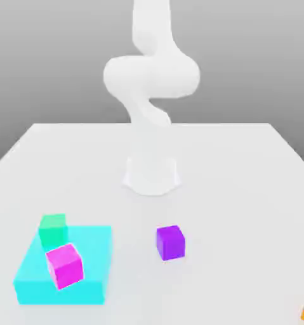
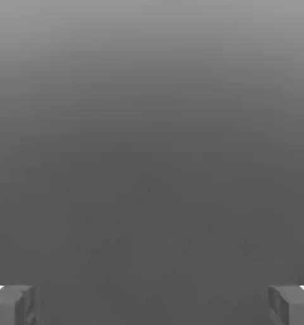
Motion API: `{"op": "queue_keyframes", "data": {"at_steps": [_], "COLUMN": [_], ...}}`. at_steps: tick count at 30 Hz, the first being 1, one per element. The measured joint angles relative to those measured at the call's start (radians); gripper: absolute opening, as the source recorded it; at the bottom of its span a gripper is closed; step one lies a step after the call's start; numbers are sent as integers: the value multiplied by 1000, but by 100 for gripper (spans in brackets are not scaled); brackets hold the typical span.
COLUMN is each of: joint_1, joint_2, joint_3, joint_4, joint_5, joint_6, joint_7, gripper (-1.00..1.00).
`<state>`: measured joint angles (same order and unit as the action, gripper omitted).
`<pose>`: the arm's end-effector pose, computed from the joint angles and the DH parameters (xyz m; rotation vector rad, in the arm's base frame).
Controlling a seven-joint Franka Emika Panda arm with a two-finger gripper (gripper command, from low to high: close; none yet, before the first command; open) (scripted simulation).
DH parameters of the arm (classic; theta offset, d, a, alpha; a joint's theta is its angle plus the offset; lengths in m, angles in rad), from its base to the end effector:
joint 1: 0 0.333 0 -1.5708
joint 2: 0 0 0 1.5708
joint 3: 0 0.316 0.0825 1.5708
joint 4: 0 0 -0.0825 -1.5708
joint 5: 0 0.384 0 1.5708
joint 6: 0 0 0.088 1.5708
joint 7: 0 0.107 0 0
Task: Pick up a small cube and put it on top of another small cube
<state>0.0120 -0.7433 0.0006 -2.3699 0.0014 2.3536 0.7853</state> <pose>0.3717 0.0048 0.6610 -2.5031 1.0191 -0.9469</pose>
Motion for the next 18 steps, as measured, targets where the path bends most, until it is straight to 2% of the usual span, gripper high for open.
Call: {"op": "queue_keyframes", "data": {"at_steps": [13,18], "joint_1": [77,109], "joint_2": [374,611], "joint_3": [8,18], "joint_4": [-442,-619], "joint_5": [8,14], "joint_6": [341,539], "joint_7": [-97,-142], "gripper": [0,0]}}
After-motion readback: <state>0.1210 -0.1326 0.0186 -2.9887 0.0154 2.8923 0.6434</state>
